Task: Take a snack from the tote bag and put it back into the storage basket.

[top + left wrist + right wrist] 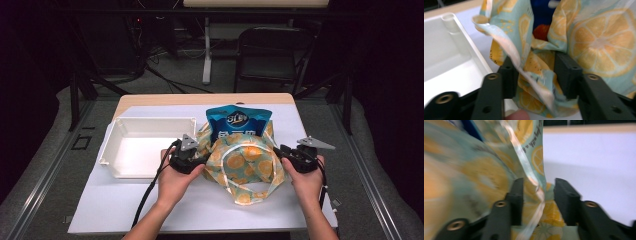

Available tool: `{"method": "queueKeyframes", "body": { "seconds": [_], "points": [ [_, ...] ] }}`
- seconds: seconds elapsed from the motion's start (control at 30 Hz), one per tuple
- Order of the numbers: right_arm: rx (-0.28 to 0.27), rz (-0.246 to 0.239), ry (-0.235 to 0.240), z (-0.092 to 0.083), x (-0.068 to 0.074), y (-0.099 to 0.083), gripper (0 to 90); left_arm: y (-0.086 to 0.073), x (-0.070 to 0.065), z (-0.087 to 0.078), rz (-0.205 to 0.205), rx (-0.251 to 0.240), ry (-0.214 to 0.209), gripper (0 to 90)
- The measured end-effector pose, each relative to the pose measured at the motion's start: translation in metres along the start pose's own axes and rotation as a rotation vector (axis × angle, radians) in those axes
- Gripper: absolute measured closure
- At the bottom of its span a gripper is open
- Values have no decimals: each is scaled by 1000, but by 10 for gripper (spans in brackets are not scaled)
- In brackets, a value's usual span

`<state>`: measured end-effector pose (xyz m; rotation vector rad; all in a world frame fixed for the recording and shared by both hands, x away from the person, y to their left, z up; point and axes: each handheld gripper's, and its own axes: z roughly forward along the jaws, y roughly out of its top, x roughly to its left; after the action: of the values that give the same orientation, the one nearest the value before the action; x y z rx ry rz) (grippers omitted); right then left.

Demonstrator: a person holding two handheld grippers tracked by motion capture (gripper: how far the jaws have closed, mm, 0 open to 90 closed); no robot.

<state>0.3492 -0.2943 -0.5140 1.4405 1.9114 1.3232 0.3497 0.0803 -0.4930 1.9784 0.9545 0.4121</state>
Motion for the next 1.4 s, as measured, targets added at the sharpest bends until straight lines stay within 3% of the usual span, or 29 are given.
{"method": "queueKeyframes", "body": {
  "seconds": [0.1, 0.23, 0.37, 0.5, 0.53, 0.6, 0.73, 0.8, 0.87, 0.93, 1.0, 1.1, 1.3, 1.4],
  "points": [
    [-65, -7, -5, -19, 4, 0, 512, 1, 3, -13, -16, -52, 15, 468],
    [-139, -24, 17, -47, 11, 2, 464, 6, 4, -40, -52, -159, 26, 432],
    [-176, -63, 89, -65, 28, -3, 422, 9, -3, -59, -43, -233, -11, 432],
    [-149, -110, 175, -65, 44, -5, 326, 9, -18, -54, -2, -205, -106, 428],
    [-135, -122, 172, -62, 46, -6, 319, 8, -22, -50, 15, -197, -110, 424],
    [-120, -132, 163, -55, 48, -8, 370, 6, -27, -40, 28, -174, -130, 405],
    [-111, -158, 182, -51, 51, -12, 672, 4, -36, -23, 50, -136, -128, 340],
    [-104, -164, 181, -50, 53, -13, 776, 3, -41, -17, 66, -121, -115, 341],
    [-95, -180, 181, -49, 55, -15, 854, 1, -46, -13, 81, -114, -87, 385],
    [-85, -187, 189, -49, 56, -16, 891, 0, -47, -14, 85, -121, -69, 495],
    [-82, -194, 192, -49, 56, -17, 900, -1, -45, -16, 75, -118, -88, 731],
    [-83, -195, 196, -50, 58, -17, 900, -3, -44, -20, 94, -106, -102, 894],
    [-58, -250, 165, -51, 63, -20, 900, -17, -45, -23, 96, -134, -73, 900],
    [-16, -256, 163, -46, 63, -25, 900, -30, -47, -12, 75, -74, -89, 900]
  ]
}}
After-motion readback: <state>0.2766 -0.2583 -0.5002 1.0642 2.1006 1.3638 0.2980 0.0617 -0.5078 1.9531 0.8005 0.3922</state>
